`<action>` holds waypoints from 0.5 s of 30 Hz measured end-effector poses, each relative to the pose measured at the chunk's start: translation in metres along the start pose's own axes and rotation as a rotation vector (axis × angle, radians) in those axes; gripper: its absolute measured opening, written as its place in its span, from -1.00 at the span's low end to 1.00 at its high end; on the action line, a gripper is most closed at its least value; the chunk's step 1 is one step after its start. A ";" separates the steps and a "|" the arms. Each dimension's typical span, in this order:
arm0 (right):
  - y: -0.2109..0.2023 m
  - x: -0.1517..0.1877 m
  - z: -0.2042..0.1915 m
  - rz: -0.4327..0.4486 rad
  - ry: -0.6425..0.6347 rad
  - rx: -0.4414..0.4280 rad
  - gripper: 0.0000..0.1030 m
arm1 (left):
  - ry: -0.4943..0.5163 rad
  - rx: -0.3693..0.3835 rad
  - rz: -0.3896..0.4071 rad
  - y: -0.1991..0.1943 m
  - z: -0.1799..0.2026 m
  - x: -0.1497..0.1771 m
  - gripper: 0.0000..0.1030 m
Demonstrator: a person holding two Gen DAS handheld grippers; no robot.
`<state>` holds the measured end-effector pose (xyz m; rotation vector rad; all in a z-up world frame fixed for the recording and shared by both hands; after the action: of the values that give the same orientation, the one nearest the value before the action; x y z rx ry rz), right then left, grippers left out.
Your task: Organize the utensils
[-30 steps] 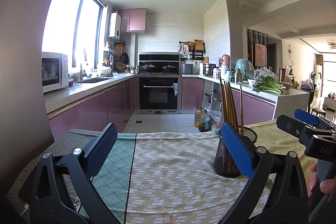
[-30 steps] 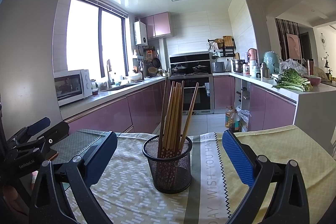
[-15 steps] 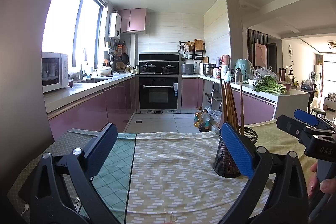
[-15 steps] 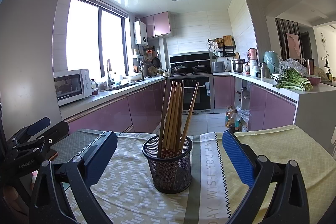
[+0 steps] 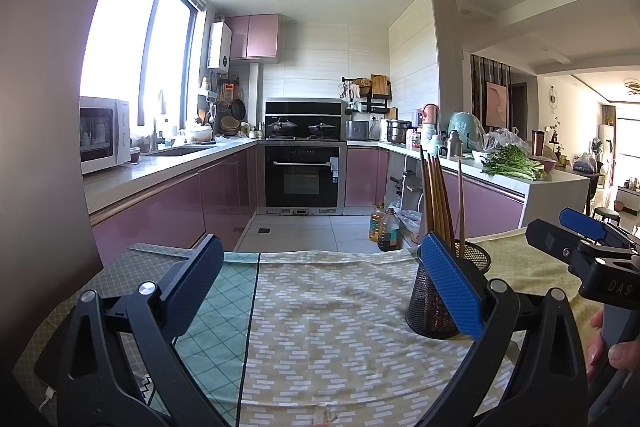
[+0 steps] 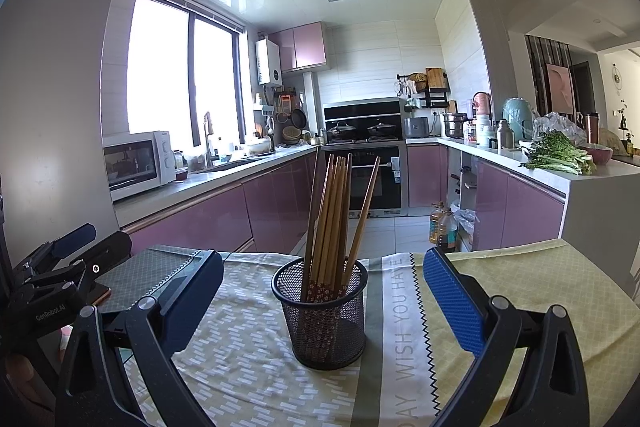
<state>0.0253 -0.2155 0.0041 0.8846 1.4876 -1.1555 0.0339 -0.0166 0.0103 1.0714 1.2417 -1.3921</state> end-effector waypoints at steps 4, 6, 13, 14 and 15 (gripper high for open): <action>0.001 0.000 0.000 -0.004 0.001 -0.001 0.88 | 0.011 -0.014 0.018 -0.002 0.002 0.000 0.89; 0.001 0.001 0.001 -0.006 0.000 -0.001 0.88 | 0.002 -0.020 0.026 -0.003 0.001 0.001 0.89; 0.002 0.005 0.010 -0.031 -0.013 0.009 0.88 | -0.014 -0.022 -0.036 0.005 -0.002 0.006 0.89; 0.004 0.007 0.015 -0.049 -0.018 0.019 0.88 | -0.017 -0.027 -0.056 0.009 -0.005 0.007 0.89; 0.007 0.010 0.023 -0.082 -0.018 0.033 0.88 | -0.019 -0.029 -0.080 0.013 -0.008 0.009 0.89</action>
<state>0.0364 -0.2361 -0.0079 0.8396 1.5056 -1.2478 0.0452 -0.0103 -0.0018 0.9960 1.2987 -1.4371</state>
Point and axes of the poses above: each gripper's, at about its wrist camera, not at the fingertips, and y roughly the way its jaws point, z to its right, x to its underside, the point moved 4 cm from there along y, roughly the way its jaws point, and after that the axes turned 5 degrees about -y, right-handed, at the moved point
